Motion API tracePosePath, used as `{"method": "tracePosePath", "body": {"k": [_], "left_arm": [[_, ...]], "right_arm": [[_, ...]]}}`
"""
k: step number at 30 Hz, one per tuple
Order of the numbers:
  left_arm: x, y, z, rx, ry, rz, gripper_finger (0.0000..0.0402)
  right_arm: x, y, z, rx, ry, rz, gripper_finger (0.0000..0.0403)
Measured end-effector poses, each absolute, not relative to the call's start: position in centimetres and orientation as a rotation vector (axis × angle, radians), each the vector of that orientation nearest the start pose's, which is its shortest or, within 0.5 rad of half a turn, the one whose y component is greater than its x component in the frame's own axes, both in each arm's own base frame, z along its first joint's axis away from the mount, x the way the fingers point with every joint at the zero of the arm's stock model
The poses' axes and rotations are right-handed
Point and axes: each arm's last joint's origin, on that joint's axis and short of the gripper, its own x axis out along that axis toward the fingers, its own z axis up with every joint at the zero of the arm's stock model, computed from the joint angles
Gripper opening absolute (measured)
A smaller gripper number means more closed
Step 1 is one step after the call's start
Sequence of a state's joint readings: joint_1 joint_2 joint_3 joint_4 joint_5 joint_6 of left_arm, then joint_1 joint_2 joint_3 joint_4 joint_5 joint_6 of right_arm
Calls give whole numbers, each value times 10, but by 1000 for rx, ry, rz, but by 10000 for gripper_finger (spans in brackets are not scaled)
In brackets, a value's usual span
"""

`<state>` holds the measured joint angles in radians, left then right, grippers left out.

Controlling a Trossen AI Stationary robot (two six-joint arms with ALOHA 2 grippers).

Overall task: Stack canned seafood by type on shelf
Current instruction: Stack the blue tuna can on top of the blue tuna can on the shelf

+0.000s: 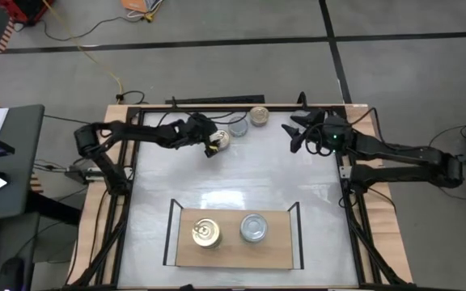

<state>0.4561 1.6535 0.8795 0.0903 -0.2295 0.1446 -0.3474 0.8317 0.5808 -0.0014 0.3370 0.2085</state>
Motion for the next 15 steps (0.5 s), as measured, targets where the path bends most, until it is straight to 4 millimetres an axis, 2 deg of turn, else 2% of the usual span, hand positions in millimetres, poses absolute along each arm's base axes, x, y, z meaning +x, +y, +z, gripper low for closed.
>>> {"method": "tracePosePath", "body": {"k": [4, 7, 12, 15], "left_arm": [[293, 153, 183, -7, 721, 592, 318], [290, 161, 184, -101, 674, 537, 313], [274, 186, 180, -275, 651, 524, 268], [268, 193, 179, -310, 653, 537, 234]], "right_arm": [[174, -73, 270, 201, 197, -708, 255], [175, -74, 270, 201, 192, -707, 255], [176, -72, 270, 200, 195, -695, 255], [177, -70, 270, 198, 194, -684, 255]]}}
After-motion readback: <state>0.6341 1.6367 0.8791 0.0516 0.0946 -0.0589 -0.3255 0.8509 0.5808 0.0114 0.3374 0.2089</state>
